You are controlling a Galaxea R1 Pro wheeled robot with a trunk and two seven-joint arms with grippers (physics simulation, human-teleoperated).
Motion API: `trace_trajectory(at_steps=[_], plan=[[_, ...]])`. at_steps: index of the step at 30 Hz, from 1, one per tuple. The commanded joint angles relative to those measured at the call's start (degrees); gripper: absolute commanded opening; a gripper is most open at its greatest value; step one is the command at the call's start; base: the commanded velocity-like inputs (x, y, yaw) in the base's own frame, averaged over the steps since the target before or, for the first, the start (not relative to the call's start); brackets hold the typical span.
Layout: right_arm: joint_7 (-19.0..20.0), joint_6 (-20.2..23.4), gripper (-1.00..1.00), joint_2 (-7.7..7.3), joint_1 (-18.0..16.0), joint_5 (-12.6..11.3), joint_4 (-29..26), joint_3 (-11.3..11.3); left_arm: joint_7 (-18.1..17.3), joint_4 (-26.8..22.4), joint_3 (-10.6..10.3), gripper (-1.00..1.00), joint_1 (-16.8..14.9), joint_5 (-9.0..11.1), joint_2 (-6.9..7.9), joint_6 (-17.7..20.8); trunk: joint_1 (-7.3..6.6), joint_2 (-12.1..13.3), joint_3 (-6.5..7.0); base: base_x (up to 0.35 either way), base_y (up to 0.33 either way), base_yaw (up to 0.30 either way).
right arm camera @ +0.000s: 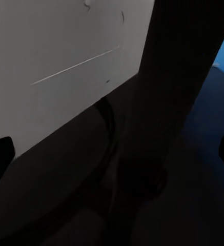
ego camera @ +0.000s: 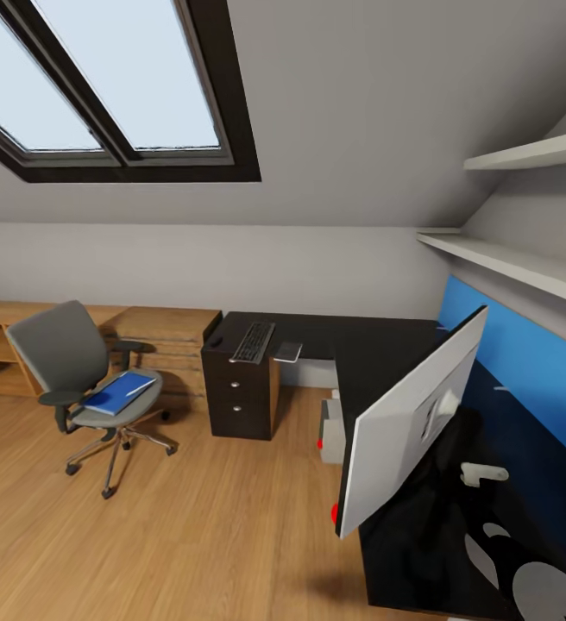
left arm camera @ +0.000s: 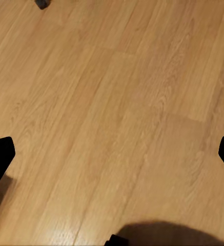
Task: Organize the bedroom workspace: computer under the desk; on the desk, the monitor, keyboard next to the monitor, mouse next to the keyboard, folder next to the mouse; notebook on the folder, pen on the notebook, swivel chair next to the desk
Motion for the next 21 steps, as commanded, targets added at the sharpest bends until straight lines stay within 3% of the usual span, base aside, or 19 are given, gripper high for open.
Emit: trace_trajectory(at_steps=[1,21], plan=[[-0.1,-0.2,1.00,-0.01,-0.1,-0.4,0.0,0.3,0.3,0.0,-0.5,1.00,-0.1,0.5,0.04,-0.3,0.03,-0.1,-0.11,0.043,0.000,0.000],[-0.1,-0.3,1.00,-0.10,-0.1,-0.4,0.0,0.3,-0.5,0.1,-0.5,1.00,-0.1,0.6,0.03,-0.2,0.03,-0.1,-0.11,0.057,-0.054,0.000]])
